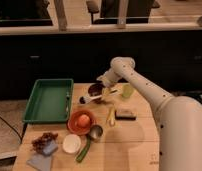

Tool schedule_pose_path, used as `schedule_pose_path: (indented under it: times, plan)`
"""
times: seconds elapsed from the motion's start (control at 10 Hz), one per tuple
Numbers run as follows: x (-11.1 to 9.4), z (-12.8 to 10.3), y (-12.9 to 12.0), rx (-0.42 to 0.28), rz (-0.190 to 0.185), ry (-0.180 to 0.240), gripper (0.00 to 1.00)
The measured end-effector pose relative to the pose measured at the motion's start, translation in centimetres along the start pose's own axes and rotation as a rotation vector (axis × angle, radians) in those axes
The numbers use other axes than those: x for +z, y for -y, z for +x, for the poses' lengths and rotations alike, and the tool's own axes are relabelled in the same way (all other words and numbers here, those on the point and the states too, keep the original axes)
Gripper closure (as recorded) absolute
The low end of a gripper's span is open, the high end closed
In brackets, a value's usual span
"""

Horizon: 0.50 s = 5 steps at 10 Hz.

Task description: Place brush in purple bowl

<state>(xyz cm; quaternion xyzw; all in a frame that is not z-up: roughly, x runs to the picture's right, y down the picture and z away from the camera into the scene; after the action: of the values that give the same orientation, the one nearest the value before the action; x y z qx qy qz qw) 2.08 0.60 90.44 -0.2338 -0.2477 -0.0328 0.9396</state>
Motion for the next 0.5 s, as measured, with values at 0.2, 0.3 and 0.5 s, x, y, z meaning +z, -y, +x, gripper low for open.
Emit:
schedule_pose_path:
  times: [0.2,0.3,0.5]
  plan:
    - [0.11,0.03,-0.06,0.001,-0.001,0.001,0.2]
    - [0.13,0.02,-0.07,0.001,-0.002,0.001,0.2]
    - [0.13,-0.01,-0.05,0.0,-0.002,0.001,0.2]
